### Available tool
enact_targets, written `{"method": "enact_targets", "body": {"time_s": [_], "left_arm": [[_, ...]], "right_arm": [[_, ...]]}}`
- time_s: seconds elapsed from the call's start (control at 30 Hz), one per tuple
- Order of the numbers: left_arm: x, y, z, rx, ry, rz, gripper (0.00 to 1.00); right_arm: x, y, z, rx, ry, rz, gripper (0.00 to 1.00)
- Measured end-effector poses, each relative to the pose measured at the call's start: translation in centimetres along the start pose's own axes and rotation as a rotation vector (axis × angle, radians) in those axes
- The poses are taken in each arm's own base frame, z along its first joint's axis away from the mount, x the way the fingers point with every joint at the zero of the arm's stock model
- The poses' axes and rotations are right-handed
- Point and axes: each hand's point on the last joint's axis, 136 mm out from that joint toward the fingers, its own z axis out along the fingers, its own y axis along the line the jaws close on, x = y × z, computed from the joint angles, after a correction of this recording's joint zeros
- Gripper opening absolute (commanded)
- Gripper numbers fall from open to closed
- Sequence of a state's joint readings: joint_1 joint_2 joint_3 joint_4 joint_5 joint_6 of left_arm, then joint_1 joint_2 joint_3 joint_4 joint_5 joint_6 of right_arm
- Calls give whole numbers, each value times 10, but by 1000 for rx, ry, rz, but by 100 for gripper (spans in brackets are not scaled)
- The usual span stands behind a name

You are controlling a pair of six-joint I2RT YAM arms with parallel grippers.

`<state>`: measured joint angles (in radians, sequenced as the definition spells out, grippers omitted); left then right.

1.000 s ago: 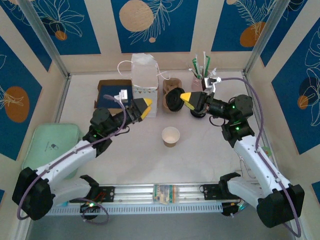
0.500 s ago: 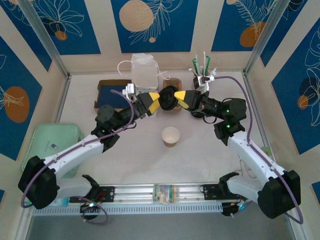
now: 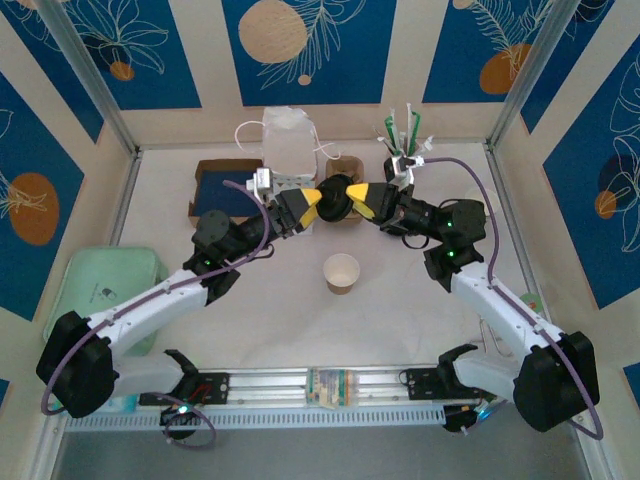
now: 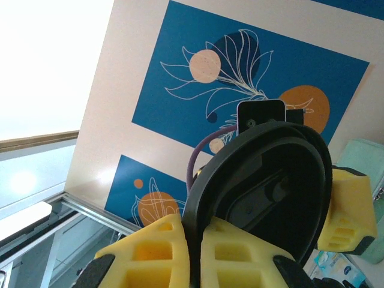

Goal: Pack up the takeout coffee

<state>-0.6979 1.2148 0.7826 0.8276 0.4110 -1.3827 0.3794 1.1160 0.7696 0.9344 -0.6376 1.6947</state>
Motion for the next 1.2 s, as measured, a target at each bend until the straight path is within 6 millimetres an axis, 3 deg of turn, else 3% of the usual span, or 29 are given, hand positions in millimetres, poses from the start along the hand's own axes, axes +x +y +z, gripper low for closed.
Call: {"method": "enact_targets", "body": {"time_s": [0.4,1.2], "left_arm": [[3,13,-1,-54,13,-3,41],[13,43,-4,-171,46,-19,38]], "right_arm": [[12,-8,-11,102,-7,-35,8],[24,-51,-34,367,-22,-62,13]]}}
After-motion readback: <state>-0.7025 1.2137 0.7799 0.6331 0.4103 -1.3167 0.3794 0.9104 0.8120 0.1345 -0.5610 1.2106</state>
